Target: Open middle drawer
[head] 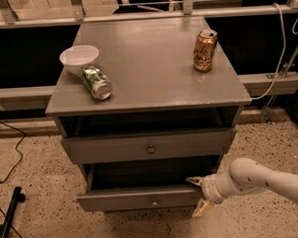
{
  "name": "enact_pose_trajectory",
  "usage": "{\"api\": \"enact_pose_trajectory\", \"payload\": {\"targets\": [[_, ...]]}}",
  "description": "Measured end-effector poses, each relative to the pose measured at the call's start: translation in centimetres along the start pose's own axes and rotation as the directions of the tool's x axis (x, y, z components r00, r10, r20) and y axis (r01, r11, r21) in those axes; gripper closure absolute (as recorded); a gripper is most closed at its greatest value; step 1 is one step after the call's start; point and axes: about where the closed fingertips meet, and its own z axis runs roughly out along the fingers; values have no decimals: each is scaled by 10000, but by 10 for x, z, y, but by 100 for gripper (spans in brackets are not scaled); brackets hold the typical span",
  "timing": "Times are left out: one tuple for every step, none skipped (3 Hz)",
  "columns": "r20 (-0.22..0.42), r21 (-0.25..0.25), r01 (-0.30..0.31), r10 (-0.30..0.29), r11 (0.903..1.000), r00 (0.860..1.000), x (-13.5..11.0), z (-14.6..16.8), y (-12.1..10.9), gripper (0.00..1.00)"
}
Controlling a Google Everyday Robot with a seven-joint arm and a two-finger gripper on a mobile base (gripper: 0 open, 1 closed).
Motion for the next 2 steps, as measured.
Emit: {"api": "enact_pose_trajectory", "payload": {"targets": [[49,-570,-9,12,9984,10000,-6,0,18,37],[50,-1353,22,-15,9908,10000,-13,-7,45,45]]}}
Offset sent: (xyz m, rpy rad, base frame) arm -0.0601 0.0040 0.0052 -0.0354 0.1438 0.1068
